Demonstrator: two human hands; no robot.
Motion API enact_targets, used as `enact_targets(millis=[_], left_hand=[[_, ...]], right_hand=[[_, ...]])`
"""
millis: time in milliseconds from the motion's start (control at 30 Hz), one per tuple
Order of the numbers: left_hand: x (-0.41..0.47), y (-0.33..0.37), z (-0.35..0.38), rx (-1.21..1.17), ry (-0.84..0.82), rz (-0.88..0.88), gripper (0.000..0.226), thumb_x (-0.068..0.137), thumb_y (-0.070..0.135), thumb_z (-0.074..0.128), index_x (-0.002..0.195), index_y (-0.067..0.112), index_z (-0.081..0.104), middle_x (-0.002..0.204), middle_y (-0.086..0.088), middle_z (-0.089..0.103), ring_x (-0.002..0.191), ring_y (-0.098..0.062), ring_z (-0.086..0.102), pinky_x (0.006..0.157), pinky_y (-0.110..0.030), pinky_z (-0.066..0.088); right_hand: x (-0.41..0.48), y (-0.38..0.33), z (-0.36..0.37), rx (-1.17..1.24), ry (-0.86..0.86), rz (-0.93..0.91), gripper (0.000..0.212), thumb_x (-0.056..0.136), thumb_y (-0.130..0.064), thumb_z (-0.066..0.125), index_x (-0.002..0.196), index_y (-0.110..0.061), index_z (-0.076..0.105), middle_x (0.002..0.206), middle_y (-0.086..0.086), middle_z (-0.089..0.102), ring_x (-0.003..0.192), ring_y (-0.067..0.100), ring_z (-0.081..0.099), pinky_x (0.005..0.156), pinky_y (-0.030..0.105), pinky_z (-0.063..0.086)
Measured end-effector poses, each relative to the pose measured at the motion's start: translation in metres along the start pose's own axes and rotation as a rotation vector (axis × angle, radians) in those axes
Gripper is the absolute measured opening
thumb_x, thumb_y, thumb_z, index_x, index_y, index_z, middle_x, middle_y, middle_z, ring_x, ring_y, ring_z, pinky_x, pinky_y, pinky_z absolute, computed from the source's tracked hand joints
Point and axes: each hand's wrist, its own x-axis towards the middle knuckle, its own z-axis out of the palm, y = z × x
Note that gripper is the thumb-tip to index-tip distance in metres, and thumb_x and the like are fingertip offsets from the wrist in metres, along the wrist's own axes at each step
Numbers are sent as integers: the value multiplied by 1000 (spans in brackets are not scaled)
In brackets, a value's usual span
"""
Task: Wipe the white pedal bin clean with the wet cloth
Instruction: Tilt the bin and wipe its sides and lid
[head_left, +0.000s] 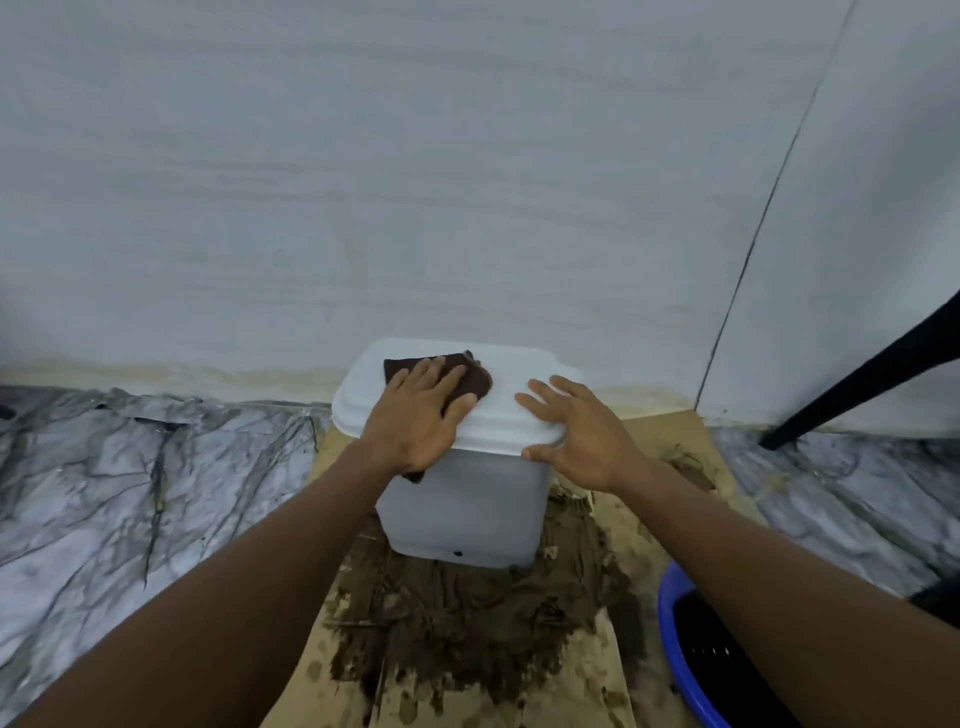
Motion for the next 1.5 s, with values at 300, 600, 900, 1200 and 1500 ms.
enact_targets(millis=[300,600,900,1200,1500], left_hand=[[-5,22,5,14,-22,243,53,109,42,20,159,26,17,168,1,12,154,-15,3,125,-35,1],[11,-14,15,-44,162,-30,54,107,44,21,156,24,31,165,-1,24,153,-19,14,125,-39,7],[3,-7,22,-68,220,0,65,100,50,14,155,23,35,164,0,27,153,-18,14,125,-39,5],[-11,13,25,-70,258,187,62,103,46,16,153,18,38,162,-4,30,153,-19,16,124,-35,3],[20,63,31,-90,243,248,59,104,42,15,154,19,36,164,-5,26,154,-19,11,124,-34,-4]], right_hand=[[-5,-6,-1,-33,31,17,75,93,-44,63,156,-28,26,165,-8,16,153,17,4,124,36,4],[4,13,-6,-63,64,-62,98,78,-58,73,156,-28,23,165,-6,15,153,12,6,124,35,8],[16,23,-2,45,-18,42,112,65,-73,74,156,-38,19,166,-9,1,153,11,-6,124,40,4],[-34,16,-16,-125,-3,132,113,66,-85,60,157,-34,14,167,-2,2,153,17,-1,123,42,15],[-71,-24,-18,-498,-13,320,107,77,-87,37,155,-16,17,156,20,28,141,36,31,104,45,41]])
